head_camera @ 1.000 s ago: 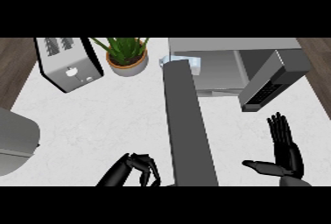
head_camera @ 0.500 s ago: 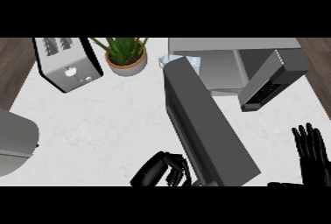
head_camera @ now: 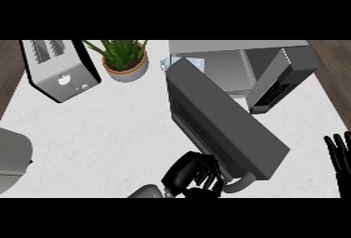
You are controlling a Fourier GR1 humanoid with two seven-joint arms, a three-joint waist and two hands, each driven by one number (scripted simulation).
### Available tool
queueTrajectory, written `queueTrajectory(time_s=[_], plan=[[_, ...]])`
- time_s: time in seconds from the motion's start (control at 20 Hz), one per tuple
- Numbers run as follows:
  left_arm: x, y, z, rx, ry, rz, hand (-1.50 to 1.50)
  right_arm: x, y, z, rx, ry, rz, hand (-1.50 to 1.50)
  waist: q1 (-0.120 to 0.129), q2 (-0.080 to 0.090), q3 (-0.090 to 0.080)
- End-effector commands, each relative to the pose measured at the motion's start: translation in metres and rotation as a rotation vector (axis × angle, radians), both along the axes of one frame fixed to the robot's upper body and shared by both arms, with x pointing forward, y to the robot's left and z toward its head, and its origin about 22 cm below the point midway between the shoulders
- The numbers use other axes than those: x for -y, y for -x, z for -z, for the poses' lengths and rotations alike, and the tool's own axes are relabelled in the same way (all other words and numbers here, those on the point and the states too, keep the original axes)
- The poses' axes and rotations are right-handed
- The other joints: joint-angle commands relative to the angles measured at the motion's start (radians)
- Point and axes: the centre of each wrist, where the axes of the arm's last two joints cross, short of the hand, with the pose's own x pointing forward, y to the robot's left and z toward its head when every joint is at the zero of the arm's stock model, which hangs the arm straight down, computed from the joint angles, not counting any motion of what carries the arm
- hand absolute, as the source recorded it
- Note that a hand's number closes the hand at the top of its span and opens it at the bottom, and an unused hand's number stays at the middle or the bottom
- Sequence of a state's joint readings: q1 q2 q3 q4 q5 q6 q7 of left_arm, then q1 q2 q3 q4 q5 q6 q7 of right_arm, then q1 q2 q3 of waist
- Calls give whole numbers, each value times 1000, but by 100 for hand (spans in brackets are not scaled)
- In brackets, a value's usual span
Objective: Pick up the milk, place it into the microwave and close the microwave
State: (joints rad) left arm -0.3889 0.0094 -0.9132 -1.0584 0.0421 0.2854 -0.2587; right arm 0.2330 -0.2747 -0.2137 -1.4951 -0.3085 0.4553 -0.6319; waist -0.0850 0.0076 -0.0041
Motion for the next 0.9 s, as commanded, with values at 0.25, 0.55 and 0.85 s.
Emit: queueTrajectory(time_s=[0.25, 0.55, 0.85], plan=[[24, -27, -26, 48, -7, -91, 150, -4, -9, -36, 51, 19, -142, -150, -91, 16, -3], [24, -51, -59, 123, 244, -242, -150, -9, -14, -48, 112, 24, -148, -150, -141, 32, -9], [27, -69, -72, 162, 293, -304, -150, -8, -23, -60, 125, 19, -187, -150, -182, 49, -6]])
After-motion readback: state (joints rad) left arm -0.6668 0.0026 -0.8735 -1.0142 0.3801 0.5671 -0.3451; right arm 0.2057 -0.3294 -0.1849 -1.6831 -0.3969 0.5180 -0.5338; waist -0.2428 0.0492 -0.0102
